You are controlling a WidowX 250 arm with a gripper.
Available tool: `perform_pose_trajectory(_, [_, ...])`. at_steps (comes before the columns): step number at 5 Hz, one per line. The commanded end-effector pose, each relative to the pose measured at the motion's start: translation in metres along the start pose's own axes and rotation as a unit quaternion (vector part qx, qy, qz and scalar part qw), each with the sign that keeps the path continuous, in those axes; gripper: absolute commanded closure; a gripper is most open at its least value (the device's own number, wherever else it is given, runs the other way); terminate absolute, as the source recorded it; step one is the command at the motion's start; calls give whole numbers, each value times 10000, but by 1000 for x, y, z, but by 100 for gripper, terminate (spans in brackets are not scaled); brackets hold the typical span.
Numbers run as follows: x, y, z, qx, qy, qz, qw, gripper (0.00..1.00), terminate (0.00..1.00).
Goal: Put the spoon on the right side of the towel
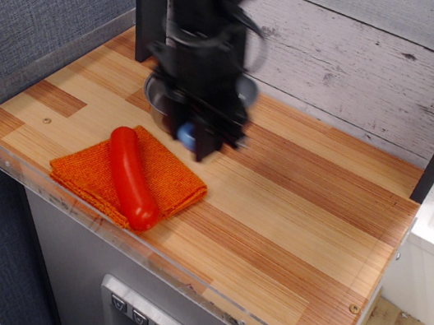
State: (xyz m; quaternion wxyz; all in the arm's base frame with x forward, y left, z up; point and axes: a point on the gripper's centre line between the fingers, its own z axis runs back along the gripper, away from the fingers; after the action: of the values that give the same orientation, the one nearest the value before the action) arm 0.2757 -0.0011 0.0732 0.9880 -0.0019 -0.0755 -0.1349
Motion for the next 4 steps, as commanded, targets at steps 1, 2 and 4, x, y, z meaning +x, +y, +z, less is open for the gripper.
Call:
perform_pose_trajectory(1, [23,-78,-31,-550,135,275,9980,100,0])
perform_pose_trajectory(2, [20,-97,-38,-469,260,349,9980,100,0])
perform_pose_trajectory(4, [10,-110,-45,439,523,569,9960,100,0])
